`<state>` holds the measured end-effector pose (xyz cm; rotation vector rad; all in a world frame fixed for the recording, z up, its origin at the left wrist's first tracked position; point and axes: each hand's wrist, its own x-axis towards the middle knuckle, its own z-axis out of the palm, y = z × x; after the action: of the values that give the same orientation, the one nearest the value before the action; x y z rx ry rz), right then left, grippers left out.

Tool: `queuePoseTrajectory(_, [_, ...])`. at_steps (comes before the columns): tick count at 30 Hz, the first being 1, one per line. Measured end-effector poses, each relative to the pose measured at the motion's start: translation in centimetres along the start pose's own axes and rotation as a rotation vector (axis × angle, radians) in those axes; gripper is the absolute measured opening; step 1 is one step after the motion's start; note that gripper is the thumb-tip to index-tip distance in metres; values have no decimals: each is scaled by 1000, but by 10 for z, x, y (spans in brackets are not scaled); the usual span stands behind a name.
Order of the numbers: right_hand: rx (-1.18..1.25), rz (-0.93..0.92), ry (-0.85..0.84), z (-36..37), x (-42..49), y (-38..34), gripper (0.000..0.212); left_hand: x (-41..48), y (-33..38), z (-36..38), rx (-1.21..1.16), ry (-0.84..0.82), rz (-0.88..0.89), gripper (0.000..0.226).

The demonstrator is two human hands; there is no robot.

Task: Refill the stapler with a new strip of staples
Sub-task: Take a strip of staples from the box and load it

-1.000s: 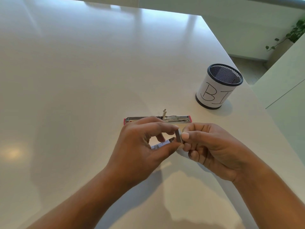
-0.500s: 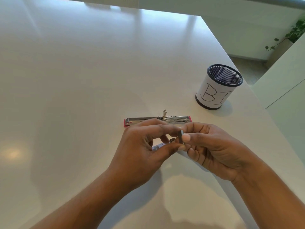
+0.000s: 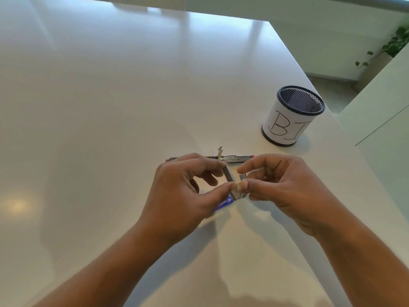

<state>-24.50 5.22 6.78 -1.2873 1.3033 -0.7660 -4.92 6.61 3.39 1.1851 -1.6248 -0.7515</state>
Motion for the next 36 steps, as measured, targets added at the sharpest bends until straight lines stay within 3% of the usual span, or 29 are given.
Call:
queuePoseTrajectory(5, [-276, -10, 36, -1, 2, 3, 14, 0, -8, 2, 60, 2, -91, 24])
queuePoseTrajectory(9, [-331, -5, -1, -1, 3, 4, 15, -2, -9, 9, 109, -30, -109, 24])
queuePoseTrajectory(18, [-693, -181, 95, 7, 5, 6, 22, -3, -13, 10, 170, -62, -136, 28])
queuePoseTrajectory(36, [-775, -235, 105, 8, 11, 10, 8, -3, -15, 11, 191, -88, -119, 26])
